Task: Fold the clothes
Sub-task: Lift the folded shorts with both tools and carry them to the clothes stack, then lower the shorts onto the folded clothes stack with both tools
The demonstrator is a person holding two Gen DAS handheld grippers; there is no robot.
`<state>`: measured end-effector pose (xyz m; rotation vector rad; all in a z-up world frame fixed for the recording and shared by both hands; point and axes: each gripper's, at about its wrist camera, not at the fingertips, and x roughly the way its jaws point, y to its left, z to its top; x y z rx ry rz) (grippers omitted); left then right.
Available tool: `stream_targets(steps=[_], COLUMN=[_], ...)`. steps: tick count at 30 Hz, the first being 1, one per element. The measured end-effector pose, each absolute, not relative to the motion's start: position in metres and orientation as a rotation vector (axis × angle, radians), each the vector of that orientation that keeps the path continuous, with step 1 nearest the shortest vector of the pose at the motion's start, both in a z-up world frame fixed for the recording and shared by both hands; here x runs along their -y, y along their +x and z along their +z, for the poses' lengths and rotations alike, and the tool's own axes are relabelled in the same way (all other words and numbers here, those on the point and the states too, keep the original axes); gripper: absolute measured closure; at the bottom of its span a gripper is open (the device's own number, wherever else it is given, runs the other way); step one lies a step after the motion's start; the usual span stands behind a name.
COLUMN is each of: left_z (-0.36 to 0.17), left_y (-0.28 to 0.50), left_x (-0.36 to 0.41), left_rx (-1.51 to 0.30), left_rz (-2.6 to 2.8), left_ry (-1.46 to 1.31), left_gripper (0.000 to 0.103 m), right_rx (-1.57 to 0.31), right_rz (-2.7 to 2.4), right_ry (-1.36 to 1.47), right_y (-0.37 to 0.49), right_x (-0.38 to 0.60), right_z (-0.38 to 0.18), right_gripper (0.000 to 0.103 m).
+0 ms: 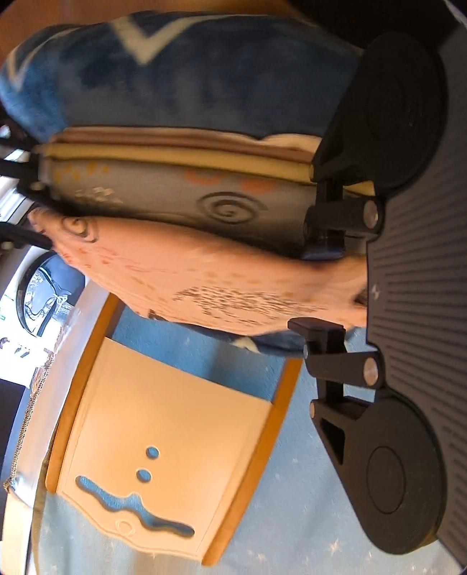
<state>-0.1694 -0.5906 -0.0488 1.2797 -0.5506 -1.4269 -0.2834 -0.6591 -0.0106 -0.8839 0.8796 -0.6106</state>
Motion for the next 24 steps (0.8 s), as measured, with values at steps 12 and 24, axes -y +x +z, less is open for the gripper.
stream_targets(steps=[12, 24], left_z=[-0.031, -0.049], left_y=[-0.163, -0.163], left_x=[0.575, 0.558], left_rx=[0.578, 0.54], left_rz=[-1.411, -1.436], left_ry=[1.256, 1.282], left_gripper=[0.096, 0.089], right_rx=[-0.874, -0.909], right_rz=[-0.645, -0.639], right_ry=[-0.838, -0.893], right_y=[-0.27, -0.278], right_x=[0.665, 0.652], right_z=[0.015, -0.01], right_gripper=[0.098, 0.077])
